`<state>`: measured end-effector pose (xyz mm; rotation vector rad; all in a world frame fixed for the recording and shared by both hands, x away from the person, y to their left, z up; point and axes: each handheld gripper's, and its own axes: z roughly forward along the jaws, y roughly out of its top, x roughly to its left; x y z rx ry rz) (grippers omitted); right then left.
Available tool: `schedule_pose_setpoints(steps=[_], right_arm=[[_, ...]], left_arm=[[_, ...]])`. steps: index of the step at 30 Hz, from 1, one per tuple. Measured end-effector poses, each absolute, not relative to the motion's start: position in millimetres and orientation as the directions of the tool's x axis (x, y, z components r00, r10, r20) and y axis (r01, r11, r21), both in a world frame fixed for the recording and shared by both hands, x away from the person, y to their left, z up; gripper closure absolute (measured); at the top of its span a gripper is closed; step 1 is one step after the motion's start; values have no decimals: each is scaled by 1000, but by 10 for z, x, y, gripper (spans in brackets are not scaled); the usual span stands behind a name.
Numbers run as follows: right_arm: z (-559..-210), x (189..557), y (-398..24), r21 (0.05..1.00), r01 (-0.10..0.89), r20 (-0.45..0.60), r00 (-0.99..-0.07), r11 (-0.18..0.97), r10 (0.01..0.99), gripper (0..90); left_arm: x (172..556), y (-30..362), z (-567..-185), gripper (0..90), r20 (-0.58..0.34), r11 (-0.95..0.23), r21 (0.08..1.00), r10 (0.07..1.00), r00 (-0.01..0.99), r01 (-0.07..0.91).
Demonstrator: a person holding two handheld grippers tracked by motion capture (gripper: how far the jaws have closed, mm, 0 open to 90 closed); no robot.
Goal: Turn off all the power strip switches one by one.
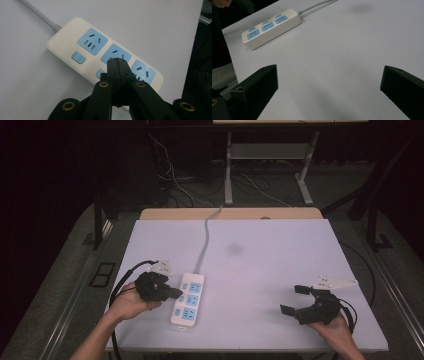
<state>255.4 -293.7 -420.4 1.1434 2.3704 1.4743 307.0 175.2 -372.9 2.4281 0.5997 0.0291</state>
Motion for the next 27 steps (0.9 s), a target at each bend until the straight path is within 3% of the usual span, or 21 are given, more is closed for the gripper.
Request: schedule_pose_setpoints(steps=[27], right_arm=[[-4208, 2553, -2940, 811, 531, 265, -708, 246, 654, 12]], left_arm=[[3188, 1768, -3982, 891, -137, -694, 572, 445, 885, 438]])
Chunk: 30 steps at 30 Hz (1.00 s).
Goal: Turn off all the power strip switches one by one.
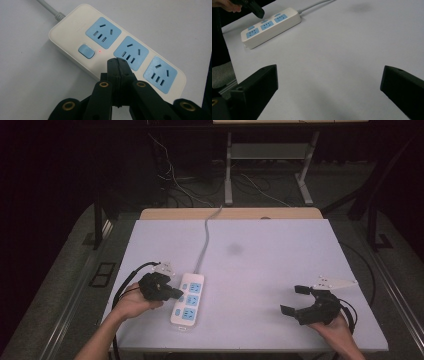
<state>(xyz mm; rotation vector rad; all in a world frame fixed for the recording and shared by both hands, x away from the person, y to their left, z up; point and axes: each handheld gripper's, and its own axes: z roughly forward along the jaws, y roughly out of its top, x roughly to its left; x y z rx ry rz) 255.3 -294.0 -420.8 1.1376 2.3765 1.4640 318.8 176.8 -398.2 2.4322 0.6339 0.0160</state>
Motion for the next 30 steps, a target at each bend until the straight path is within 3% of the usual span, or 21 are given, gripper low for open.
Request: schedule_pose_setpoints(steps=[30], right_arm=[[-4218, 2552, -2937, 808, 531, 261, -710, 255, 654, 12]], left_arm=[[3208, 1741, -4065, 893, -179, -672, 574, 454, 873, 468]])
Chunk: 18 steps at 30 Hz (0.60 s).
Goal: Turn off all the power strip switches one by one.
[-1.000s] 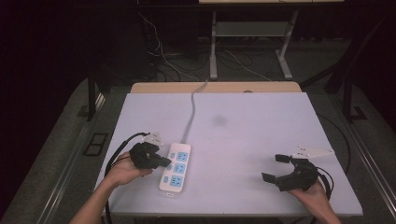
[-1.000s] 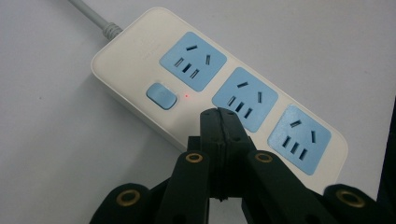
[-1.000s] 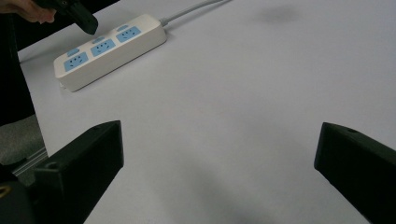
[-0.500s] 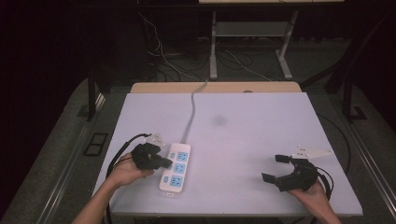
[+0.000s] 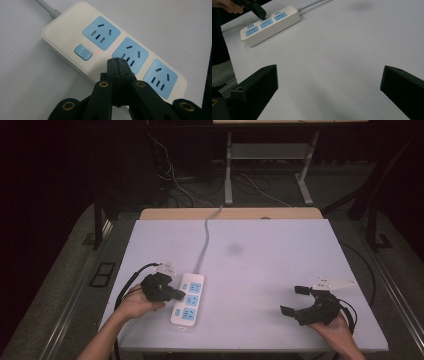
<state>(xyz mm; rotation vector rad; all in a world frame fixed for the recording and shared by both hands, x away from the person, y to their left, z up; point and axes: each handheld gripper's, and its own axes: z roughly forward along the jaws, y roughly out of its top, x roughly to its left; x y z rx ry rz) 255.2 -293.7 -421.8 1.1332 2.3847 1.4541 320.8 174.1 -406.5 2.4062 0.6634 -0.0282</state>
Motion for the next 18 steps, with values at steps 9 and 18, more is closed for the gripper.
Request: schedule_pose_setpoints(steps=[9, 18], right_arm=[[-4213, 2545, -2938, 810, 528, 258, -711, 254, 654, 12], [-4208, 2540, -2938, 813, 524, 256, -714, 254, 652, 12]], left_arm=[[3240, 1753, -4072, 895, -214, -659, 565, 464, 860, 496], [3242, 1749, -4079, 897, -227, -652, 550, 486, 844, 523]])
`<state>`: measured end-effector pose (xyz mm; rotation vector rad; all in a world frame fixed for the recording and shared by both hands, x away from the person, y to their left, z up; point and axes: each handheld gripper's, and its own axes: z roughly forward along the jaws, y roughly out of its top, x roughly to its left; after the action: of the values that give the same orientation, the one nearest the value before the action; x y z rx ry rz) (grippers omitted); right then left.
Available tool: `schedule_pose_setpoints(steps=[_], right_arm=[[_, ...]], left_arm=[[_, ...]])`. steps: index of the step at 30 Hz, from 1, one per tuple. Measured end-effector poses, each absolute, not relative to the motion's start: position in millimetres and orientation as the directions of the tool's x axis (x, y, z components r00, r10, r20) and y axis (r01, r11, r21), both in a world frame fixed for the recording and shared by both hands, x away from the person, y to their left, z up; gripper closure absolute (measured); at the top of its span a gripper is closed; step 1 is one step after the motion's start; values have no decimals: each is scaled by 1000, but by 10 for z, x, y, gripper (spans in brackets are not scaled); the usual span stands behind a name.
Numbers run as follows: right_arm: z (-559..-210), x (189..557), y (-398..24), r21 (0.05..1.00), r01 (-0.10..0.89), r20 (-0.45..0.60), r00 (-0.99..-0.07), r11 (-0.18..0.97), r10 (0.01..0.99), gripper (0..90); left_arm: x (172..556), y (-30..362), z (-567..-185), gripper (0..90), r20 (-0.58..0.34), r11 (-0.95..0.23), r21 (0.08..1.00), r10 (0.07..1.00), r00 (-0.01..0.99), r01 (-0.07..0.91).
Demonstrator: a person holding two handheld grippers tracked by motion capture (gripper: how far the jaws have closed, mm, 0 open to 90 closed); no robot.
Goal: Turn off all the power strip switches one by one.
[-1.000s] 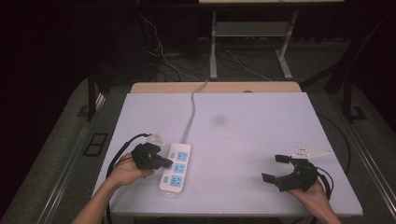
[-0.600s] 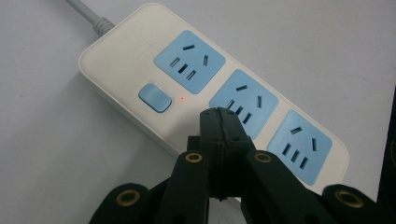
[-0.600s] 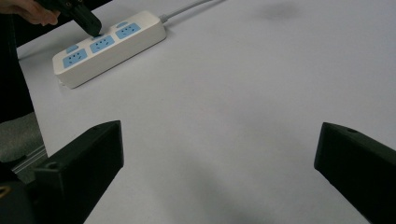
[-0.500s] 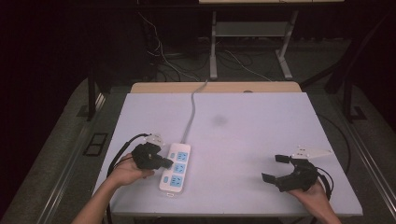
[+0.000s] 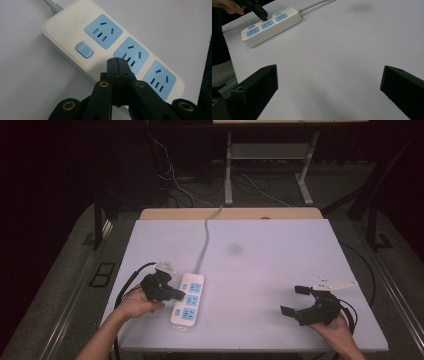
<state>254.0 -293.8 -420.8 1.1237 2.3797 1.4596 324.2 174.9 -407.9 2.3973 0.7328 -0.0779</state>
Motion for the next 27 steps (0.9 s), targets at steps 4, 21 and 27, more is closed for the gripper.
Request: schedule_pose_setpoints(steps=[4, 21, 27], right_arm=[[-4204, 2535, -2934, 816, 519, 252, -716, 255, 651, 12], [-4198, 2535, -2954, 820, 515, 245, -709, 249, 661, 12], [-4198, 2535, -2957, 820, 514, 239, -706, 250, 667, 12]], left_arm=[[3235, 1745, -4076, 897, -223, -652, 551, 487, 845, 521], [3204, 1711, -4053, 894, -180, -673, 551, 482, 858, 494], [3191, 1700, -4024, 893, -188, -672, 563, 462, 867, 481]])
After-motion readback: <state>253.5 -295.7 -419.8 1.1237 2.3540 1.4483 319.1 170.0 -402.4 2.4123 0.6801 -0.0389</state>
